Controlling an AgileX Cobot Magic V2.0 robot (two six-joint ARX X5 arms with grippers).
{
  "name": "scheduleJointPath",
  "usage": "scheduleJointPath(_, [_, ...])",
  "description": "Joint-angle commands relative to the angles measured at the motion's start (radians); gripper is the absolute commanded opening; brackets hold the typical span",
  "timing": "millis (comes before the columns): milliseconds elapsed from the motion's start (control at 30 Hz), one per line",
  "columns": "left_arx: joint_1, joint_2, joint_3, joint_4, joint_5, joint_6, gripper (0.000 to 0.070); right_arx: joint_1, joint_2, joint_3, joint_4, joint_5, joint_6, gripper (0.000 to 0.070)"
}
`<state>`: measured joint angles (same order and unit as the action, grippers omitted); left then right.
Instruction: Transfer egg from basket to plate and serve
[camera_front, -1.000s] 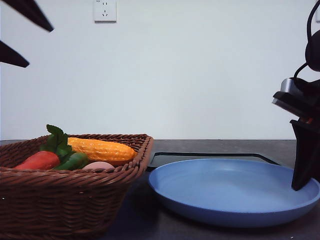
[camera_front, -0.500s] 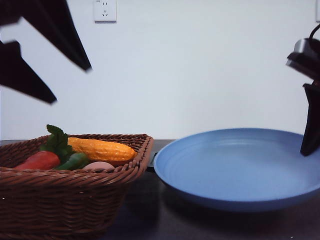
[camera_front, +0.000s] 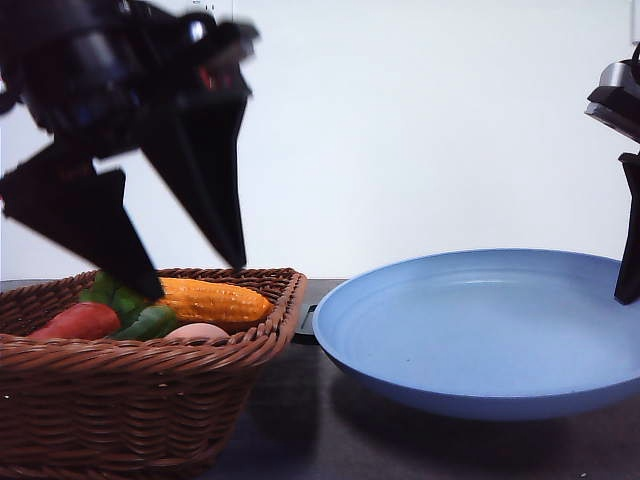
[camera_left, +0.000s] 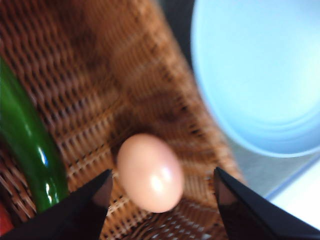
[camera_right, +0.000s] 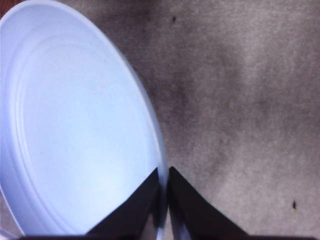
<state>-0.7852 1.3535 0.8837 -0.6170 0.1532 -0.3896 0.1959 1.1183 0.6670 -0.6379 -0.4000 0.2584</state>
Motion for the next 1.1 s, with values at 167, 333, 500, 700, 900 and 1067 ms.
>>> scheduleJointPath(167, [-0.022, 0.07, 0.02, 0.012, -0.005, -0.012, 0.041, 0.003, 0.003, 0.005, 0.009, 0.004, -0.01, 0.0])
scheduleJointPath(333, [-0.022, 0.102, 0.02, 0.011, -0.005, -0.004, 0.0409, 0.003, 0.003, 0.005, 0.009, 0.012, -0.012, 0.0])
scheduleJointPath(500, [-0.022, 0.13, 0.02, 0.009, -0.005, 0.011, 0.0393, 0.003, 0.003, 0.005, 0.009, 0.012, -0.012, 0.0])
scheduleJointPath(700, [-0.022, 0.145, 0.02, 0.011, -0.005, 0.016, 0.0304, 0.003, 0.003, 0.005, 0.009, 0.01, -0.012, 0.0])
scheduleJointPath(900, [-0.022, 0.144, 0.021, 0.011, -0.006, 0.023, 0.0217, 0.003, -0.003, 0.005, 0.008, 0.008, -0.012, 0.0])
scheduleJointPath(1067, [-0.021, 0.135, 0.029, 0.0, -0.028, 0.037, 0.0217, -0.002, -0.038, 0.01, -0.003, 0.007, -0.011, 0.0])
